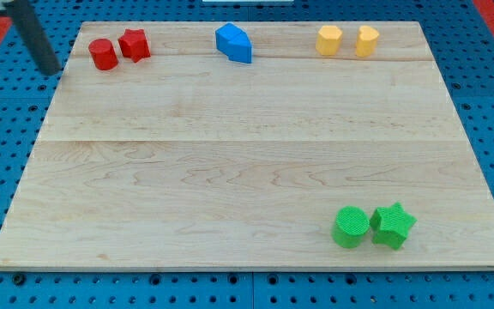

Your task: Push the red star to the left of blue blocks

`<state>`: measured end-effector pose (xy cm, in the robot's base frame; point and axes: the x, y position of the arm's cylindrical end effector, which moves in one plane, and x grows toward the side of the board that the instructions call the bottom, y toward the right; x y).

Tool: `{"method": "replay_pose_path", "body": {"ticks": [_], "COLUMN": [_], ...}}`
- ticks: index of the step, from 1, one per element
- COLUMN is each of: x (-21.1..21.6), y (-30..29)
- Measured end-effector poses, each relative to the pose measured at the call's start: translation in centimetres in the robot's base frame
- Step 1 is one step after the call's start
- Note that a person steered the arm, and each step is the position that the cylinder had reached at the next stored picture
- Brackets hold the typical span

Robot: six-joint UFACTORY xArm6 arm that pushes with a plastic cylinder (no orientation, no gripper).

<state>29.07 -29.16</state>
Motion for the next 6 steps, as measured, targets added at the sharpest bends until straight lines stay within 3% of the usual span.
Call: {"method": "replay_pose_path", "body": {"ticks": [3, 5, 6], "x": [-6.1, 0.1, 0.3], "y": [6.9, 17.2, 16.0]}}
